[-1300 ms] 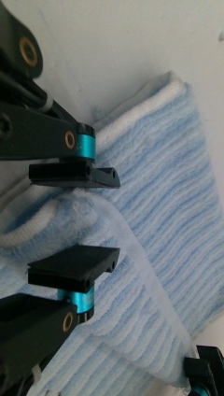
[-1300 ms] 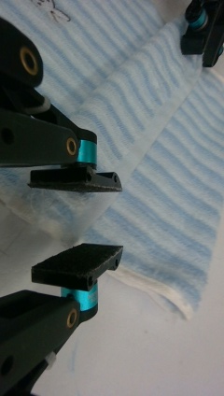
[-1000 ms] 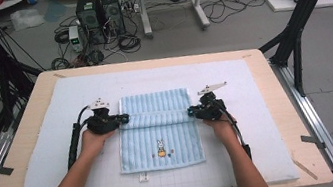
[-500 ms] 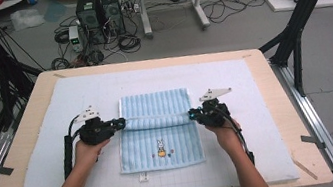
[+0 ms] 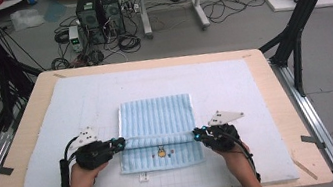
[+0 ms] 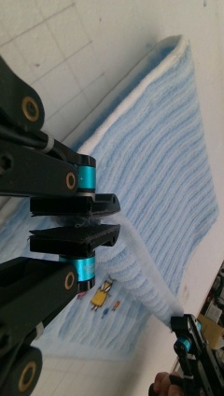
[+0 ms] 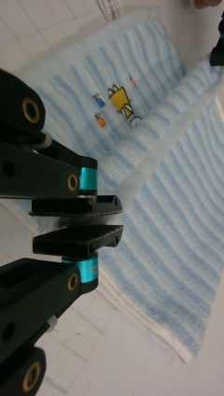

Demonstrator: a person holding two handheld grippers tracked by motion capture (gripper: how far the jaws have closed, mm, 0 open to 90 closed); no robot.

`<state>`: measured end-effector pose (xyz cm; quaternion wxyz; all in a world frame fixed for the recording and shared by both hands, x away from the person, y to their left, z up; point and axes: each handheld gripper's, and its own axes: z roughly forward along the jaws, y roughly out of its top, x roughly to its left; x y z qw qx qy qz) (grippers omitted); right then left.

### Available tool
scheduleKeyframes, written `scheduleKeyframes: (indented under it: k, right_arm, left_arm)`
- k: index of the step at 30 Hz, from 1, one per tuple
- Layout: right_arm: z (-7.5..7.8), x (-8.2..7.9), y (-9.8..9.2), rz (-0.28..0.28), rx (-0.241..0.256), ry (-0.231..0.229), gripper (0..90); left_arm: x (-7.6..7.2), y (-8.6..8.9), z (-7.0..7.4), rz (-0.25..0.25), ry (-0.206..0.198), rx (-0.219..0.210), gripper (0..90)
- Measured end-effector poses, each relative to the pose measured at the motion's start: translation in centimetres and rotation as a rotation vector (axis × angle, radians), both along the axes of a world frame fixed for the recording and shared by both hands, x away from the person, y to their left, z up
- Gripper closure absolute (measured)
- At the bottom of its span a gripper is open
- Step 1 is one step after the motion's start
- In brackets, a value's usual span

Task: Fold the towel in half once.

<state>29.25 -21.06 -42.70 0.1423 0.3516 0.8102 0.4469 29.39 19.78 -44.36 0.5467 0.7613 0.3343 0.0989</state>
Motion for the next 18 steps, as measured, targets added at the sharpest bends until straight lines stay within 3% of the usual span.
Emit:
scheduleKeyframes:
  k: [9,18]
  right_arm:
    - [0.0,-3.1,-0.1,0.029,-0.006,-0.022,83.2]
    - [-0.3,-4.7,-0.2,0.041,-0.022,-0.026,83.1]
  left_arm:
    - [-2.8,0.2,-0.3,-0.012,0.004,0.000,82.8]
    - [-4.6,0.1,-0.5,-0.042,0.012,0.016,82.9]
